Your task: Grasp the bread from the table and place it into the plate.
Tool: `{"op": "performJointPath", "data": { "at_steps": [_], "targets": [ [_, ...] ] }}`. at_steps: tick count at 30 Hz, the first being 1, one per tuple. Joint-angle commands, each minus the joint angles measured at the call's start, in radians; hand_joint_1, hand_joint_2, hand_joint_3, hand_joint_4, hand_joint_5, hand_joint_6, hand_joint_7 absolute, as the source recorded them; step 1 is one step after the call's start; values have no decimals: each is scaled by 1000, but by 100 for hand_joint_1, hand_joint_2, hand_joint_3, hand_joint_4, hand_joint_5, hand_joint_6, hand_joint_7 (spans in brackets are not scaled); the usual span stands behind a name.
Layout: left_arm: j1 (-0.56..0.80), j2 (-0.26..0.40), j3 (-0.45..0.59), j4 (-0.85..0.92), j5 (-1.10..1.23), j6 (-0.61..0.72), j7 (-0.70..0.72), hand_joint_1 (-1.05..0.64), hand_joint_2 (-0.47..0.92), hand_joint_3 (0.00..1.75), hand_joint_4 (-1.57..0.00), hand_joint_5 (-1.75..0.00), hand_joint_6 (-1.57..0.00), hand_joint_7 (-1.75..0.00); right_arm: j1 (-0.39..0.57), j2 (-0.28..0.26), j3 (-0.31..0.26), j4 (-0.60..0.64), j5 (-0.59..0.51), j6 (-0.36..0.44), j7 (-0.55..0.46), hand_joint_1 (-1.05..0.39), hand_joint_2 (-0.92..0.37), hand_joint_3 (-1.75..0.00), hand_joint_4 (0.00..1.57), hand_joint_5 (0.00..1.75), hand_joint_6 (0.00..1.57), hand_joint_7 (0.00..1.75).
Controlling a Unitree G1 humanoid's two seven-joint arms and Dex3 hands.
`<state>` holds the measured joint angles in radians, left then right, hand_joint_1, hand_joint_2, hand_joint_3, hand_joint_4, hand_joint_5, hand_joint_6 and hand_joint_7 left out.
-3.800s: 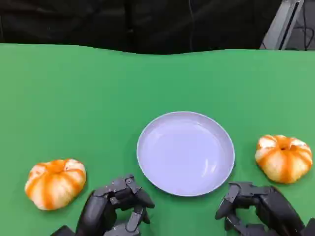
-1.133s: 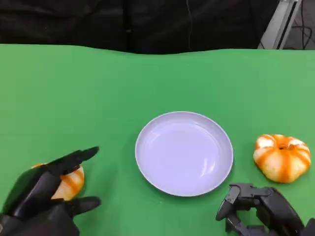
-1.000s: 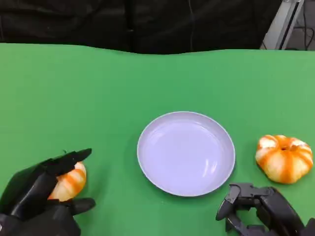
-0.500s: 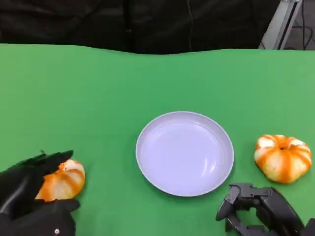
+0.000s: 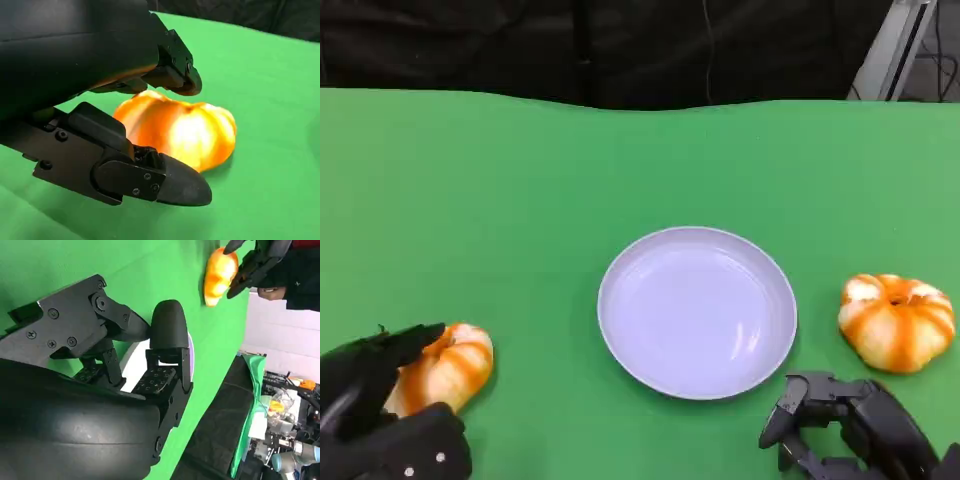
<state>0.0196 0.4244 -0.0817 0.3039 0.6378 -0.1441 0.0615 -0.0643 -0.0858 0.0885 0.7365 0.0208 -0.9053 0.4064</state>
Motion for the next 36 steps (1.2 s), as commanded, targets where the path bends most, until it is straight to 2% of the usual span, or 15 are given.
{"op": "performJointPath", "data": {
  "at_steps": [1, 14, 17, 18, 19, 21, 22, 26, 29, 32, 36],
  "targets": [
    [-36, 30, -26, 56, -3, -9, 12, -103, 92, 20, -39, -3, -46, -1, -1, -14, -9, -1, 10, -7, -1, -11, -61, -96, 82, 147, 85, 118],
    [-127, 34, -91, 192, -17, -27, 11, -103, 92, 16, -43, -3, -49, -1, 3, -13, -10, -8, 7, -5, -5, -11, -62, -96, 82, 148, 85, 119],
    [-150, 37, -106, 220, -25, -34, 2, -90, 92, 8, -45, -2, -49, -1, 4, -13, -10, -10, 11, 1, -2, -11, -62, -96, 82, 148, 85, 119],
    [-154, 39, -109, 227, -32, -41, -4, -69, 88, 5, -46, -2, -49, 0, 4, -13, -10, -10, 10, 0, -3, -11, -62, -96, 82, 148, 85, 119],
    [-157, 40, -111, 232, -37, -46, -8, -57, 86, 3, -46, -1, -49, 0, 4, -14, -10, -10, 9, -1, -4, -11, -62, -95, 82, 148, 85, 119],
    [-153, 40, -106, 241, -67, -68, -15, -33, 84, 1, -47, -1, -49, 0, 5, -13, -11, -11, 10, -2, -4, -12, -62, -95, 82, 148, 85, 119],
    [-152, 41, -105, 245, -76, -75, -14, -27, 85, 1, -48, -1, -49, 0, 5, -12, -10, -12, 11, -1, -4, -12, -62, -96, 82, 148, 85, 119],
    [-154, 44, -112, 246, -87, -69, -16, -31, 83, 0, -50, -1, -48, 0, 3, -12, -10, -11, 13, 3, -1, -11, -62, -96, 82, 148, 84, 119],
    [-151, 40, -120, 229, -75, -36, -1, -26, 81, 0, -54, -2, -51, -1, 4, -11, -10, -12, 13, 4, -2, -11, -61, -96, 82, 148, 85, 119],
    [-145, 35, -131, 209, -42, -1, 40, -14, 79, 0, -69, -5, -66, -4, 3, -11, -10, -11, 12, 1, -4, -12, -62, -96, 82, 148, 85, 118],
    [-144, 26, -146, 197, 4, 42, 108, -10, 82, 1, -90, -14, -90, -8, -1, -12, -11, -6, 5, -5, -9, -11, -62, -95, 82, 148, 85, 118]
  ]
}}
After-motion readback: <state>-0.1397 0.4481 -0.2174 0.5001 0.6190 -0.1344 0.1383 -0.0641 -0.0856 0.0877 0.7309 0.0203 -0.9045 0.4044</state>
